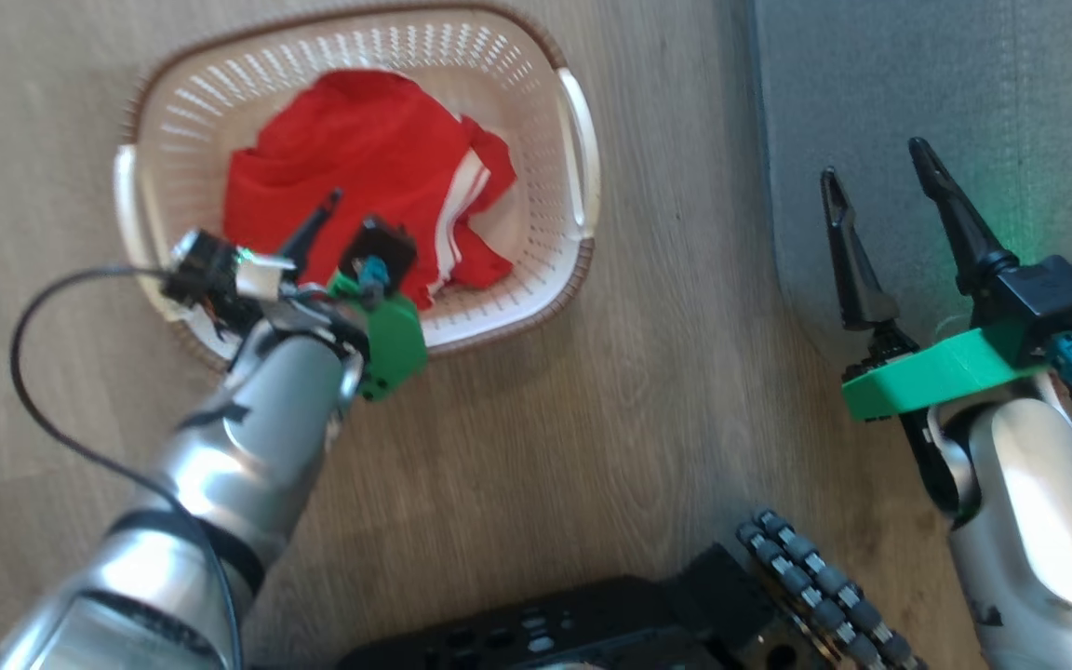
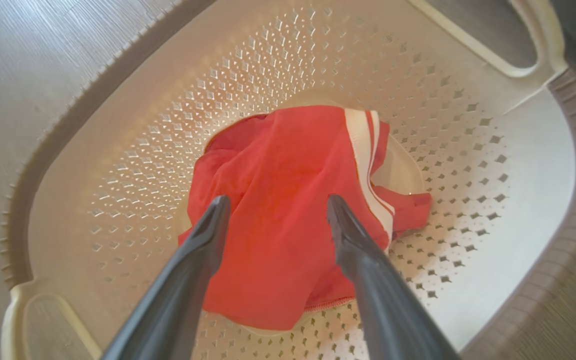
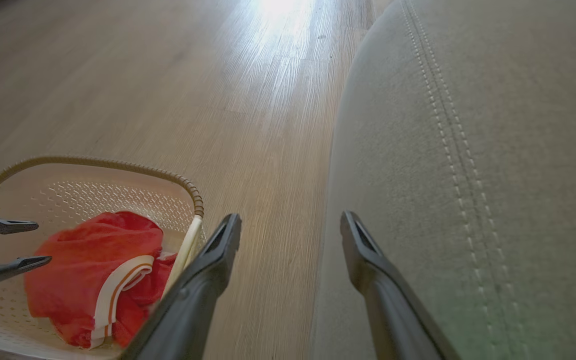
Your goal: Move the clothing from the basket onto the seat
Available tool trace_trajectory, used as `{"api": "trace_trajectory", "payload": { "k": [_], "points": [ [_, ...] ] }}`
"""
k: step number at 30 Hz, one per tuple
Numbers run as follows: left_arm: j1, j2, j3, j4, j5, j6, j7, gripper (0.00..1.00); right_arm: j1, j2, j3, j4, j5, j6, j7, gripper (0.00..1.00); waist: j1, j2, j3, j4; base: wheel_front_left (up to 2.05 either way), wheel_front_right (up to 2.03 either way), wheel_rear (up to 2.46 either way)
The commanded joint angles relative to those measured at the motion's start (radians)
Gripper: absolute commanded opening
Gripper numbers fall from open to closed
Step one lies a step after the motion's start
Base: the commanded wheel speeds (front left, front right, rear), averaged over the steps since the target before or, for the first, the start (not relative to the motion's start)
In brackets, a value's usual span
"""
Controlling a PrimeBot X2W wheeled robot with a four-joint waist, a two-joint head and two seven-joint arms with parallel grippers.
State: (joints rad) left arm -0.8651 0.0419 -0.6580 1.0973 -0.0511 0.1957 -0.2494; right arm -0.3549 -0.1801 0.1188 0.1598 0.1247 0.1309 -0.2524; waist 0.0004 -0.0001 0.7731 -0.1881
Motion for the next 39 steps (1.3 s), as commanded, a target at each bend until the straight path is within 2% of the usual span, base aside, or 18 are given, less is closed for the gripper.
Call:
{"api": "trace_trajectory", "payload": {
  "k": [1, 8, 18, 28, 29, 30, 31, 39],
  "points": [
    [-0.014, 0.008, 0.008, 0.016, -0.006, -0.005, -0.012, 1.00, 0.017, 0.000, 0.021, -0.033, 0.008, 0.000, -0.009, 1.00, -0.0004, 0.0001, 0.058, -0.042, 0.00, 0.00, 0.00],
    [-0.153, 0.017, -0.050, 0.163, 0.029, -0.059, 0.037, 1.00, 0.007, 0.025, 0.025, -0.043, 0.026, 0.000, -0.009, 1.00, -0.0004, 0.0001, 0.135, -0.084, 0.00, 0.00, 0.00],
    [-0.225, 0.055, -0.093, 0.192, 0.056, -0.054, 0.252, 1.00, 0.026, 0.047, 0.043, -0.062, 0.035, 0.000, -0.009, 1.00, -0.0004, 0.0001, 0.178, -0.102, 0.00, 0.00, 0.00],
    [-0.236, 0.063, -0.109, 0.193, 0.045, -0.076, 0.336, 1.00, 0.026, 0.052, 0.043, -0.072, 0.040, 0.000, -0.009, 1.00, -0.0004, 0.0001, 0.193, -0.106, 0.00, 0.00, 0.00],
    [-0.237, 0.063, -0.106, 0.193, 0.039, -0.078, 0.343, 0.94, 0.027, 0.052, 0.042, -0.074, 0.040, 0.000, -0.009, 1.00, -0.0004, 0.0001, 0.194, -0.105, 0.00, 0.00, 0.00],
    [-0.239, 0.061, -0.102, 0.193, 0.032, -0.078, 0.345, 0.38, 0.027, 0.051, 0.042, -0.076, 0.040, 0.000, -0.009, 1.00, -0.0004, 0.0001, 0.196, -0.104, 0.00, 0.00, 0.00],
    [-0.239, 0.060, -0.101, 0.193, 0.028, -0.078, 0.346, 0.00, 0.027, 0.051, 0.041, -0.077, 0.040, 0.000, -0.009, 1.00, -0.0004, 0.0001, 0.198, -0.103, 0.00, 0.00, 0.00],
    [-0.222, 0.055, -0.096, 0.193, -0.001, -0.065, 0.321, 0.00, 0.003, 0.050, 0.055, -0.063, 0.029, 0.000, -0.009, 1.00, -0.0004, 0.0001, 0.176, -0.099, 0.00, 0.00, 0.00]
  ]
}}
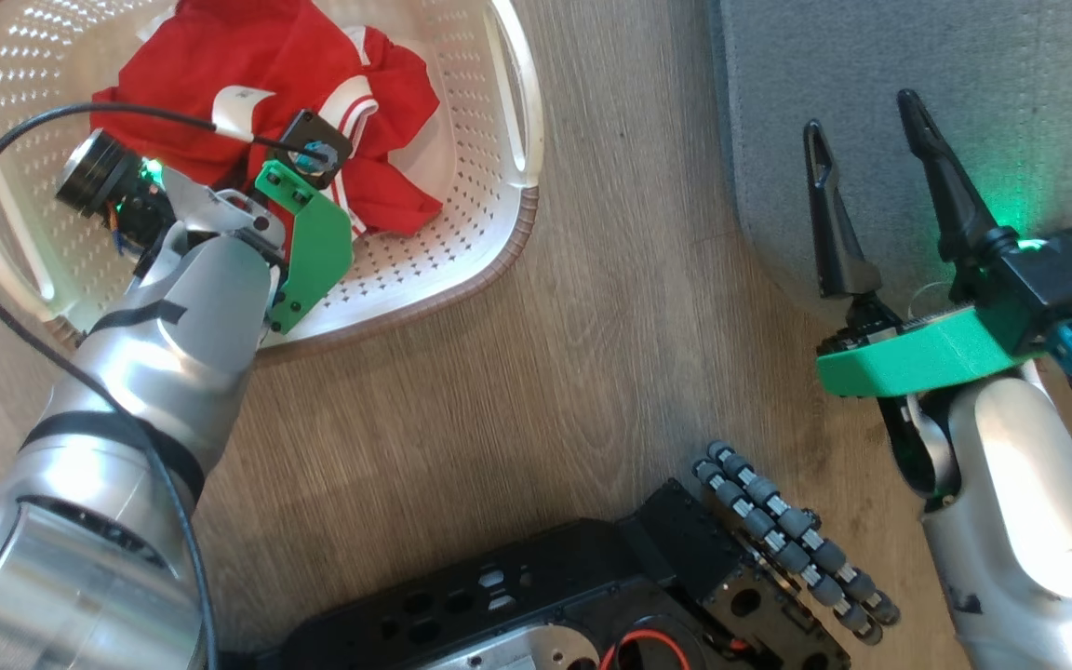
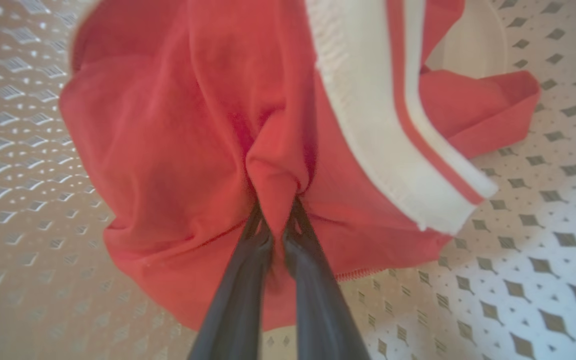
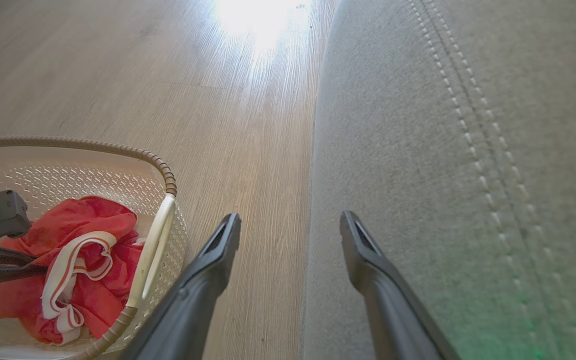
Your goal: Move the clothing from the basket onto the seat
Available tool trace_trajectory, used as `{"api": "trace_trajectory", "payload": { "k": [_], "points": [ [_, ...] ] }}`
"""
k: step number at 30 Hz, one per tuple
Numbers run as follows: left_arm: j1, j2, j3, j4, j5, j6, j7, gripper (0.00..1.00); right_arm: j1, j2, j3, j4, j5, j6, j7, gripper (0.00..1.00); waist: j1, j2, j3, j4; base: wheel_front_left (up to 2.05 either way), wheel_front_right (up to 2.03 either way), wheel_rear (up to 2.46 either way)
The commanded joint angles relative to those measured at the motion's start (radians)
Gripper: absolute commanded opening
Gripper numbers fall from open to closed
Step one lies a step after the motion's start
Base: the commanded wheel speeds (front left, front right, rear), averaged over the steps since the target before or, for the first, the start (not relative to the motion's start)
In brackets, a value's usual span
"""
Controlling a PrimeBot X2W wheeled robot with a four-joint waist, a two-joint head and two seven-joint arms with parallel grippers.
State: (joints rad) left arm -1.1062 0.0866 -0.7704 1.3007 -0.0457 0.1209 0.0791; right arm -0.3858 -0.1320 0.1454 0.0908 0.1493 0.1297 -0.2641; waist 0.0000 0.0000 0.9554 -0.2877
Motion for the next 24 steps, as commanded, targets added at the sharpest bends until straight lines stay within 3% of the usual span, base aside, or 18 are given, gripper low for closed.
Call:
{"api": "trace_trajectory", "payload": {
  "k": [1, 7, 12, 16, 19, 24],
  "points": [
    [0.023, 0.009, 0.018, -0.010, -0.012, 0.014, -0.016, 0.00, 0.028, 0.002, 0.032, 0.006, 0.003, 0.001, 0.002, 1.00, 0.0000, 0.0000, -0.015, 0.001, 0.00, 0.00, 0.00],
    [0.055, -0.007, 0.048, -0.010, -0.061, 0.032, -0.102, 0.00, 0.002, -0.005, 0.034, 0.028, 0.021, 0.001, 0.002, 1.00, 0.0000, 0.0000, -0.097, 0.019, 0.00, 0.00, 0.00],
    [0.109, -0.025, 0.057, -0.010, -0.093, 0.044, -0.188, 0.00, 0.010, -0.031, 0.031, 0.063, 0.023, 0.001, 0.002, 1.00, 0.0000, 0.0000, -0.218, 0.064, 0.00, 0.00, 0.00],
    [0.177, -0.034, 0.068, -0.016, -0.130, 0.060, -0.260, 0.00, 0.025, -0.017, 0.005, 0.090, 0.088, 0.001, 0.002, 1.00, 0.0000, 0.0000, -0.328, 0.104, 0.00, 0.00, 0.00],
    [0.249, -0.036, 0.097, -0.065, -0.194, 0.064, -0.321, 0.00, 0.032, -0.028, 0.021, 0.106, 0.076, 0.001, 0.002, 1.00, 0.0000, 0.0000, -0.403, 0.130, 0.00, 0.00, 0.00],
    [0.313, -0.036, 0.045, -0.205, -0.195, 0.102, -0.340, 0.00, 0.063, -0.024, 0.029, 0.130, 0.093, 0.001, 0.002, 1.00, 0.0000, 0.0000, -0.537, 0.177, 0.00, 0.00, 0.00]
  ]
}}
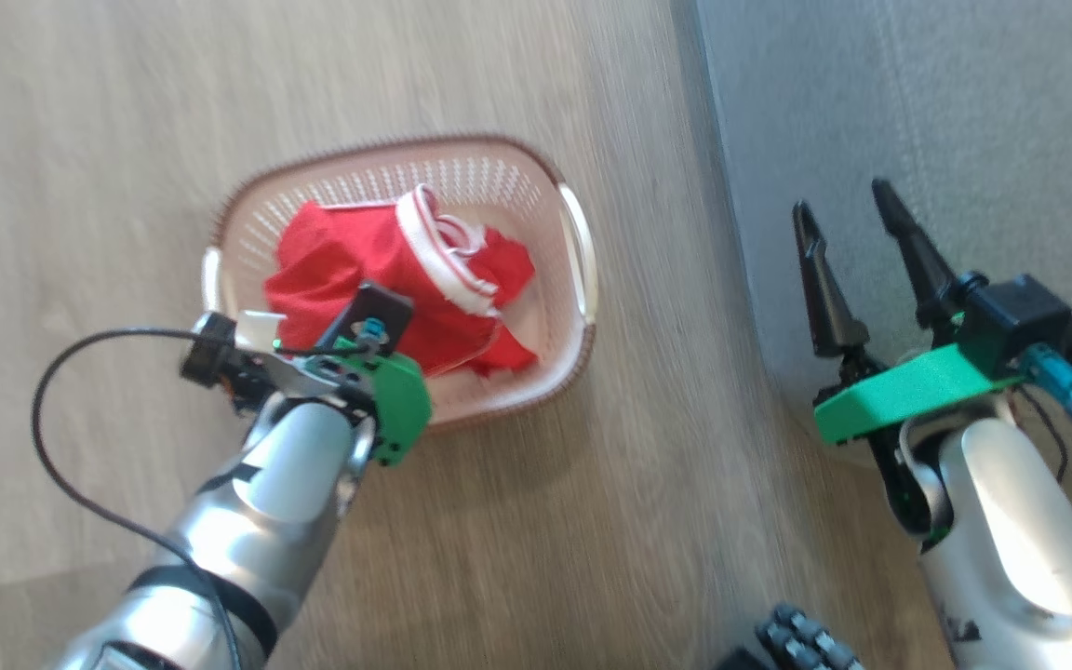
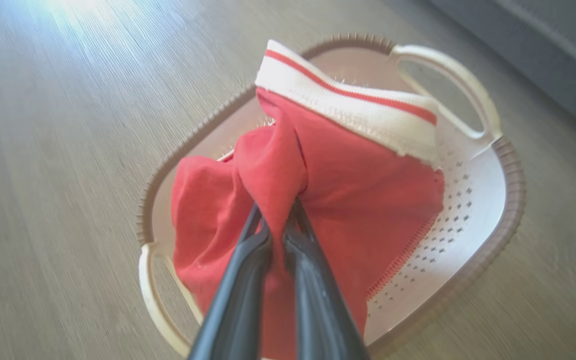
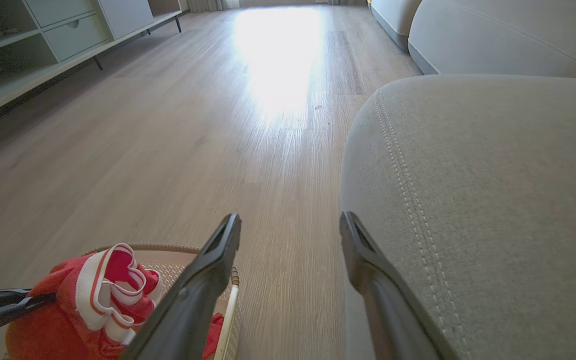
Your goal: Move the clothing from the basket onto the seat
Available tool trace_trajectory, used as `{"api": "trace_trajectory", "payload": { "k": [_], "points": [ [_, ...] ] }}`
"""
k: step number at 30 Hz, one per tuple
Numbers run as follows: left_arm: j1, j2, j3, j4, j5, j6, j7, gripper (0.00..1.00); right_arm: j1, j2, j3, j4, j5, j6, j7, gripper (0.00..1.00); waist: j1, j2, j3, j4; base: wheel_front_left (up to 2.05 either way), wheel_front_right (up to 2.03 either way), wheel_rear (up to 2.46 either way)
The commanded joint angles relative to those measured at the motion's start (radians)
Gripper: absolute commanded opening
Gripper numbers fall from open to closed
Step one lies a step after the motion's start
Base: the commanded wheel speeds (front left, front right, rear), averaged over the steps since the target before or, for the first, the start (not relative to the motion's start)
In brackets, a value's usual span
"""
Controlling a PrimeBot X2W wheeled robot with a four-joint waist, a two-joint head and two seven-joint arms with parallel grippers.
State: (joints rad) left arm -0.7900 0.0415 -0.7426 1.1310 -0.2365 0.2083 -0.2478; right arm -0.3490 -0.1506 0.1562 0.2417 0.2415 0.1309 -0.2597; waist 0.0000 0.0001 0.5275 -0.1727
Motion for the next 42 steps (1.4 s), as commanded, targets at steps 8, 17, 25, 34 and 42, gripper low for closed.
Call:
{"api": "trace_trajectory", "payload": {
  "k": [8, 17, 25, 34, 42],
  "points": [
    [0.130, 0.030, 0.052, -0.265, 0.013, 0.059, -0.014, 0.00, 0.083, 0.003, 0.024, 0.000, -0.019, 0.000, -0.002, 1.00, 0.0000, -0.0001, -0.265, 0.103, 0.00, 0.00, 0.00],
    [0.290, 0.088, 0.152, -0.564, 0.046, 0.084, -0.014, 0.00, 0.149, 0.017, 0.020, 0.025, -0.039, 0.000, -0.002, 1.00, 0.0000, -0.0001, -0.395, 0.130, 0.00, 0.00, 0.00],
    [0.391, 0.107, 0.258, -0.811, 0.084, 0.095, -0.014, 0.00, 0.183, 0.035, 0.023, 0.027, -0.052, 0.000, -0.002, 1.00, 0.0000, -0.0001, -0.463, 0.139, 0.00, 0.00, 0.00],
    [0.454, 0.094, 0.347, -1.024, 0.130, 0.085, -0.014, 0.00, 0.205, 0.050, 0.050, 0.019, -0.059, 0.000, -0.002, 1.00, 0.0000, -0.0001, -0.512, 0.141, 0.00, 0.00, 0.00],
    [0.471, 0.076, 0.394, -1.186, 0.154, 0.053, -0.014, 0.00, 0.219, 0.055, 0.054, 0.004, -0.061, 0.000, -0.002, 1.00, 0.0000, -0.0001, -0.526, 0.147, 0.00, 0.00, 0.00]
  ]
}}
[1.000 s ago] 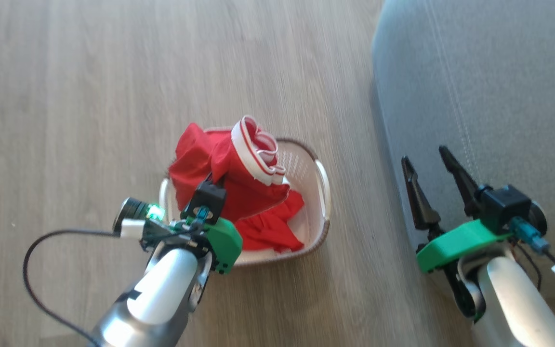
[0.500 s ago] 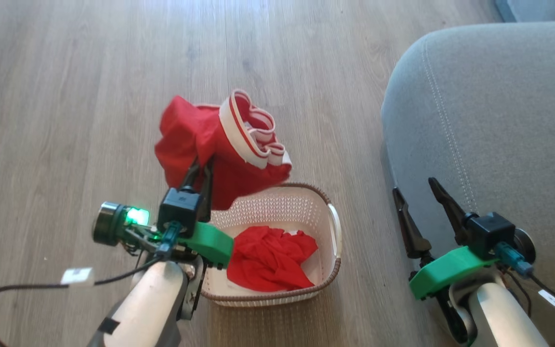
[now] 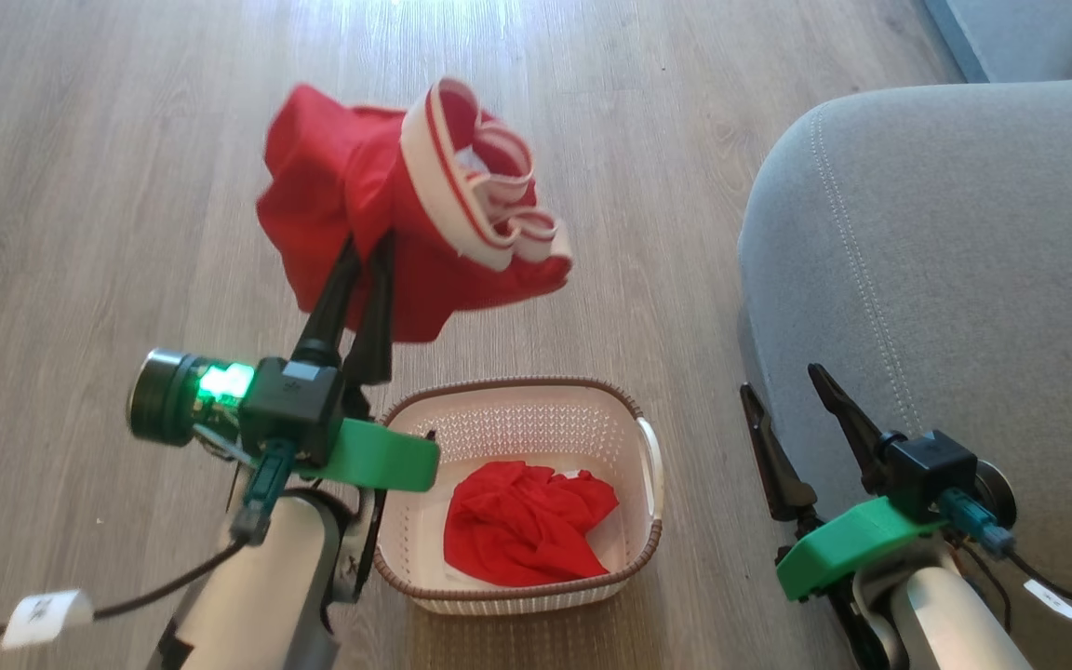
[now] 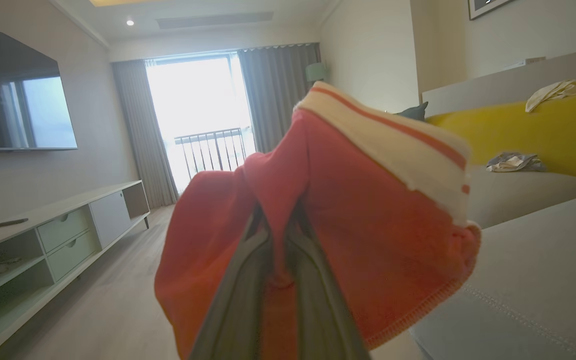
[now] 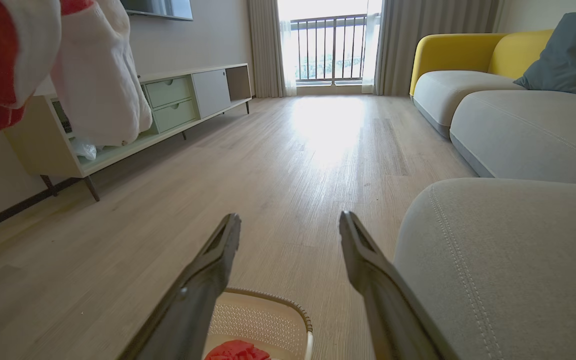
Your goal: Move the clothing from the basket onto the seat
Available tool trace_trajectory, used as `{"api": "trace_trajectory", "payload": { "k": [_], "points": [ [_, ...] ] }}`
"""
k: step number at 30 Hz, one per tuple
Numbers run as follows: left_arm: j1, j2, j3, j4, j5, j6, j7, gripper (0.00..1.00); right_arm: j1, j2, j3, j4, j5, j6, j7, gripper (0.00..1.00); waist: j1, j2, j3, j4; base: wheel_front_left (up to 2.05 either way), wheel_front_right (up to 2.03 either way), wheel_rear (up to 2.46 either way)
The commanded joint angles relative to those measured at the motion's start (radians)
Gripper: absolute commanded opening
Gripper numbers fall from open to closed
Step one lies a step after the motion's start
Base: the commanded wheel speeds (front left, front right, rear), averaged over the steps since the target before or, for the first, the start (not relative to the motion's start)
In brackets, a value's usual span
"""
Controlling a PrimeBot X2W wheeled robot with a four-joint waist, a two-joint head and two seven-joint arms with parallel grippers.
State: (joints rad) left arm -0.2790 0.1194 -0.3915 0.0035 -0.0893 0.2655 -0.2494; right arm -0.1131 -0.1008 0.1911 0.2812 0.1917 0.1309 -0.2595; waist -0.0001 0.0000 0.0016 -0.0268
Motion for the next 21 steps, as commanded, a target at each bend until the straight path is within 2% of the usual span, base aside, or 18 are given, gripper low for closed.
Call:
{"api": "trace_trajectory", "payload": {
  "k": [1, 6, 12, 21],
  "points": [
    [-0.039, -0.006, 0.045, -0.081, 0.007, -0.012, -0.012, 0.00, -0.015, 0.005, 0.018, -0.038, -0.012, 0.000, -0.002, 1.00, 0.0001, 0.0000, 0.000, 0.003, 0.00, 0.00, 0.00],
    [-0.034, -0.025, 0.032, -0.160, 0.021, -0.053, -0.012, 0.00, -0.005, 0.001, 0.013, -0.049, -0.013, 0.000, -0.002, 1.00, 0.0001, 0.0000, -0.002, 0.009, 0.00, 0.00, 0.00],
    [-0.020, -0.041, -0.008, -0.182, 0.024, -0.100, -0.012, 0.00, -0.001, 0.000, 0.009, -0.054, -0.013, 0.000, -0.002, 1.00, 0.0001, 0.0000, 0.000, 0.008, 0.00, 0.00, 0.00],
    [0.012, -0.063, -0.054, -0.193, 0.024, -0.106, -0.012, 0.00, 0.000, 0.003, 0.005, -0.063, -0.010, 0.000, -0.002, 1.00, 0.0001, 0.0000, 0.002, 0.002, 0.00, 0.00, 0.00]
  ]
}}
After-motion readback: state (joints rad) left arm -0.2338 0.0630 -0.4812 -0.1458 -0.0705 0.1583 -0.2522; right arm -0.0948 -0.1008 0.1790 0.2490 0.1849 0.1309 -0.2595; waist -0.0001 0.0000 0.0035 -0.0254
